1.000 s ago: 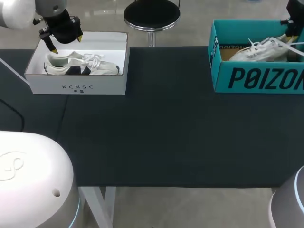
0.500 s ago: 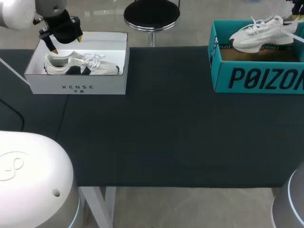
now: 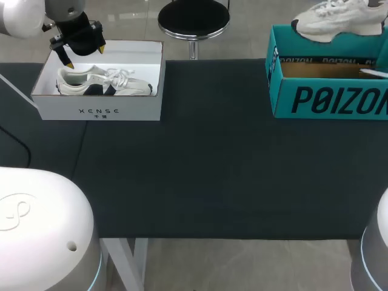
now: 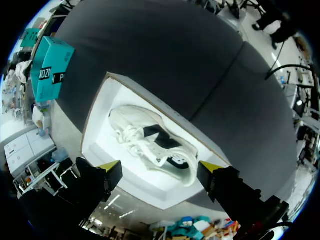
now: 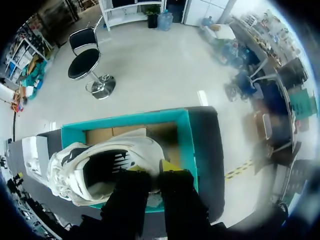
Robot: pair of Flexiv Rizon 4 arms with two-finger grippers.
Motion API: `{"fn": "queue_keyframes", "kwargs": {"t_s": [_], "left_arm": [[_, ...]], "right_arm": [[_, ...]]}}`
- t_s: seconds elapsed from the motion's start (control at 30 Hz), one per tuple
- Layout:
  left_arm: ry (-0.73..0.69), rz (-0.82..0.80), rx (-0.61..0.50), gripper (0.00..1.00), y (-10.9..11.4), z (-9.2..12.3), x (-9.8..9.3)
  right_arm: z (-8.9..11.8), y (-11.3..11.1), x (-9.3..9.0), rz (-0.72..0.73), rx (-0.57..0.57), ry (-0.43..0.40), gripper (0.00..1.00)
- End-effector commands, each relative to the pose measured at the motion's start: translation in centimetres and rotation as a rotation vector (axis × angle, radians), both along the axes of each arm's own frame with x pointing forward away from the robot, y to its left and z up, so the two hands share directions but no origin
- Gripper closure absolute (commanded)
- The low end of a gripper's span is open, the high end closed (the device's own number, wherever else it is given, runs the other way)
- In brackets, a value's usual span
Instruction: Take the shoe out of the shoebox, open the shoe tongue, remove and reinsert the insole, then place the shoe into the shoebox
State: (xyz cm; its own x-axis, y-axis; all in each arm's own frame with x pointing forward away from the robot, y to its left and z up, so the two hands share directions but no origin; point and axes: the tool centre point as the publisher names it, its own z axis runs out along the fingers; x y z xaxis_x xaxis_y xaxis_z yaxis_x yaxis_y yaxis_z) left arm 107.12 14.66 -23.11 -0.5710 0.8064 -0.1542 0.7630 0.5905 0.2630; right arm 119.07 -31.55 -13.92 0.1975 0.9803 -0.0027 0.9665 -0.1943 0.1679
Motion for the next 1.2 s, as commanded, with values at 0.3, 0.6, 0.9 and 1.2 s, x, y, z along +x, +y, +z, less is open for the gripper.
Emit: {"fn": "queue_keyframes", "kwargs": {"t_s": [0.3,0.6,0.9,1.2], "left_arm": [[-0.001,0.0,0.002,0.0,0.0,0.0,0.0],[-0.001,0.0,0.002,0.0,0.0,0.0,0.0],[-0.001,0.0,0.002,0.0,0.0,0.0,0.0],[-0.001,0.0,0.002,0.0,0.0,0.0,0.0]], "right_arm": [[2.1,12.5,-18.6,-0.108,-0.077,-0.288,1.0],[-1.6,19.5,-24.8,-0.17,-0.052,-0.437,1.0],[-2.9,25.2,-28.3,-0.085,-0.104,-0.599,1.0],[-4.8,28.8,-30.2,-0.119,-0.193,-0.524,1.0]]}}
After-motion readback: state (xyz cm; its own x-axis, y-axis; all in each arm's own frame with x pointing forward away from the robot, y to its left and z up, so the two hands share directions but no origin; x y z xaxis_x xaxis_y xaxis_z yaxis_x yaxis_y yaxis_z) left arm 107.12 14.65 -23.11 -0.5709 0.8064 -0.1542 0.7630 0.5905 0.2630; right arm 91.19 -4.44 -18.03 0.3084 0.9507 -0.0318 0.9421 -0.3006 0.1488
